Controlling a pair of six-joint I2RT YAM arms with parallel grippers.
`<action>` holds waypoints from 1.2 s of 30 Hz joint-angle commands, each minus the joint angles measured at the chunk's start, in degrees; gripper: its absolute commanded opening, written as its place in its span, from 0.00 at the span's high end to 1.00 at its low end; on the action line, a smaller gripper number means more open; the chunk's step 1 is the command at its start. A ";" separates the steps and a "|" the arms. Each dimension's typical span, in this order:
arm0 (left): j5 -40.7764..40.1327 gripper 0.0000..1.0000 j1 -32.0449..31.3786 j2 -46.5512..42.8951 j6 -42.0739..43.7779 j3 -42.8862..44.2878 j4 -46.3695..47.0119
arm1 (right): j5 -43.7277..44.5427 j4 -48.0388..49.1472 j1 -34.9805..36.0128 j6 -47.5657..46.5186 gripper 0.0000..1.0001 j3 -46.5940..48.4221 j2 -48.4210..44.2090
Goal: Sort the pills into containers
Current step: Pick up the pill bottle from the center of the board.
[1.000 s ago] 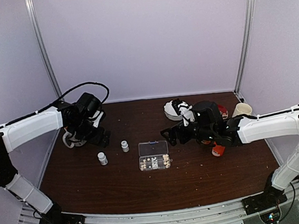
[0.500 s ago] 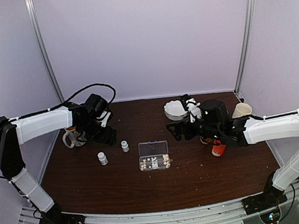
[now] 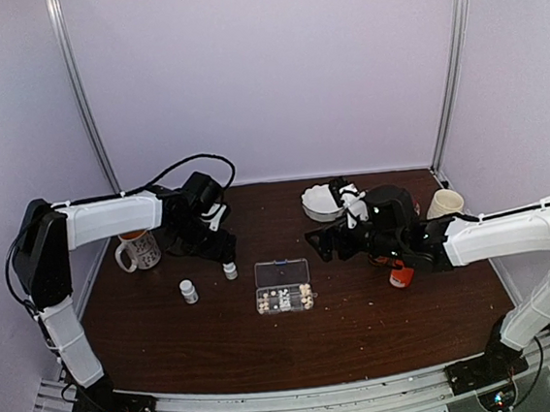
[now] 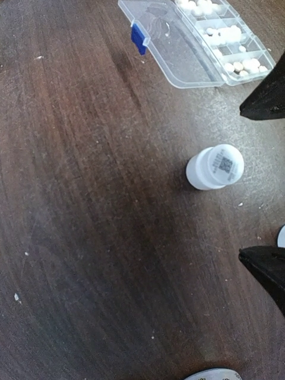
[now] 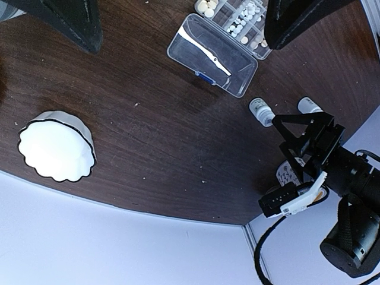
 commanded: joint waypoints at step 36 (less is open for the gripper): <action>-0.38 0.62 -1.65 8.87 -3.35 6.10 -1.89 | -2.46 0.06 -0.18 -1.38 0.03 2.55 2.85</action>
